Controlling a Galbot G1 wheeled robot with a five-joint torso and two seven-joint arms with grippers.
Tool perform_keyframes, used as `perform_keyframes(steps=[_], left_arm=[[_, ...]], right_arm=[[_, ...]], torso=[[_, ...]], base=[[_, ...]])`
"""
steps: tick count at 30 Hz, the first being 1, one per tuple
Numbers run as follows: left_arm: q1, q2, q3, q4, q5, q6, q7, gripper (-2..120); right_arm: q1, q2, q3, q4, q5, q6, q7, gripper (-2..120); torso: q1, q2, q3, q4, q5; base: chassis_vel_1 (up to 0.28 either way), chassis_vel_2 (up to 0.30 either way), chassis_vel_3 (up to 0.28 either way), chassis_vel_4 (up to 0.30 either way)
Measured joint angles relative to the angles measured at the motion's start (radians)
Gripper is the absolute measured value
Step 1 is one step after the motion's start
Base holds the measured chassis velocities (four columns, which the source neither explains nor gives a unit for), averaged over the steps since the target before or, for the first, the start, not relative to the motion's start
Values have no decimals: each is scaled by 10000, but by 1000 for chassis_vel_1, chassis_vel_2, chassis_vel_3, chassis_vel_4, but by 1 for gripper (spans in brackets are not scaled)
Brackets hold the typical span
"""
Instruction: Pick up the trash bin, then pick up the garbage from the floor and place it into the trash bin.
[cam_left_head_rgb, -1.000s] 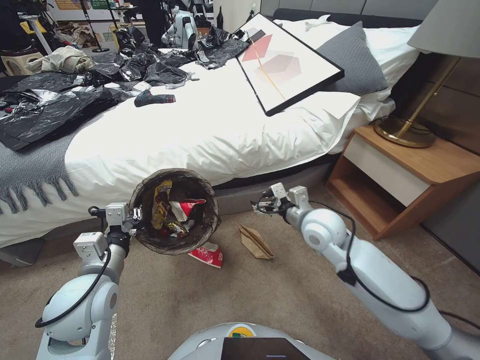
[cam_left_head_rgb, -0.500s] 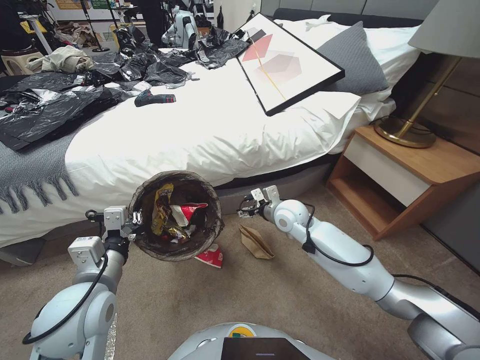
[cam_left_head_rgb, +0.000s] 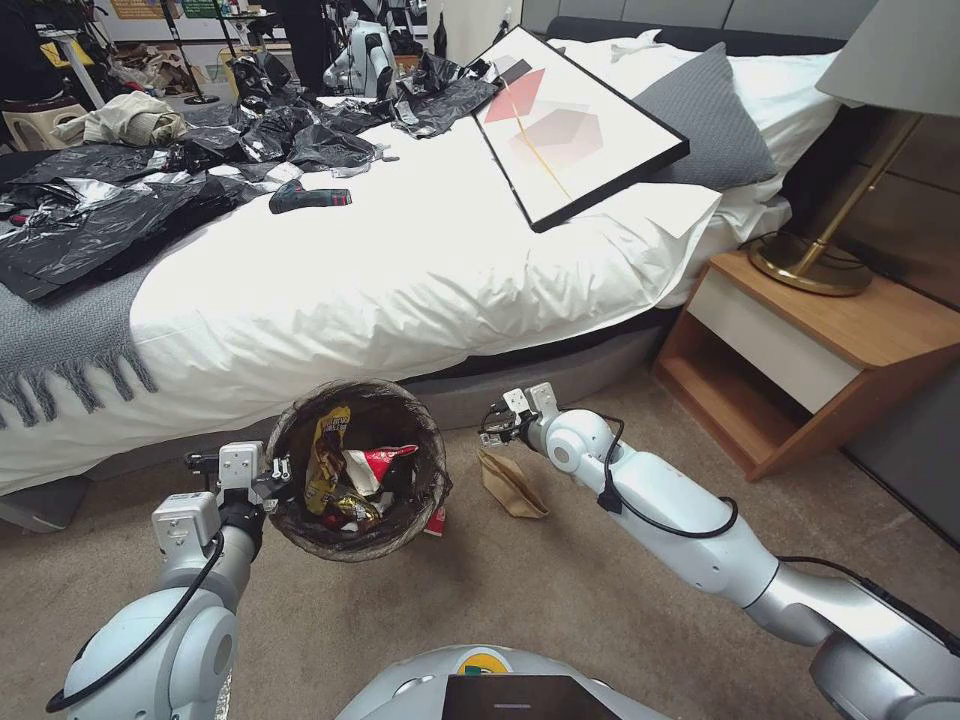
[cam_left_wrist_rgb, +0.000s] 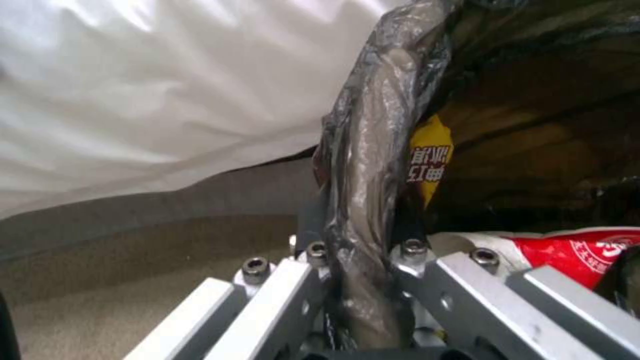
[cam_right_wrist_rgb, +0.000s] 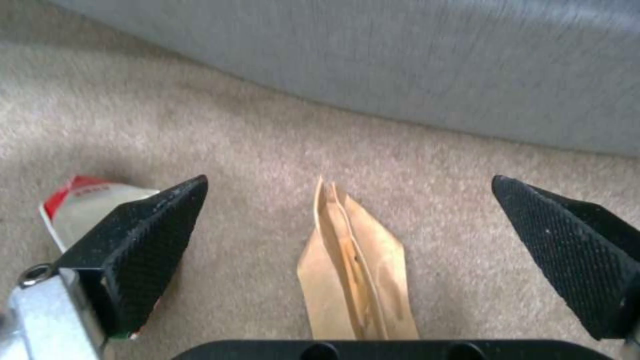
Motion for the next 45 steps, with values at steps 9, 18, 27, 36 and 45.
perform_keyframes(steps=[9, 18, 27, 36, 45], left_arm=[[35, 3, -37, 9, 59, 63, 8, 0], [37, -10, 10, 16, 84, 81, 59, 0], [27, -2, -6, 22, 40, 31, 226, 0], [-15, -9, -71, 28, -26, -83, 399, 0], [-59, -20, -136, 29, 3, -133, 464, 0]], right_arm=[[-65, 277, -191, -609, -158, 5, -114, 100], [-374, 339, -196, -906, -180, 12, -107, 100], [-414, 800, -236, -1744, -540, 13, -523, 100], [-221, 1618, -181, -2974, -1253, 14, -1299, 100], [-155, 2010, -76, -3877, -1823, 16, -1673, 100]], torso=[[0, 0, 0, 3, 0], [0, 0, 0, 0, 0], [0, 0, 0, 1, 0], [0, 0, 0, 1, 0], [0, 0, 1, -1, 0]], base=[[0, 0, 0, 0], [0, 0, 0, 0], [0, 0, 0, 0], [0, 0, 0, 0], [0, 0, 0, 0]])
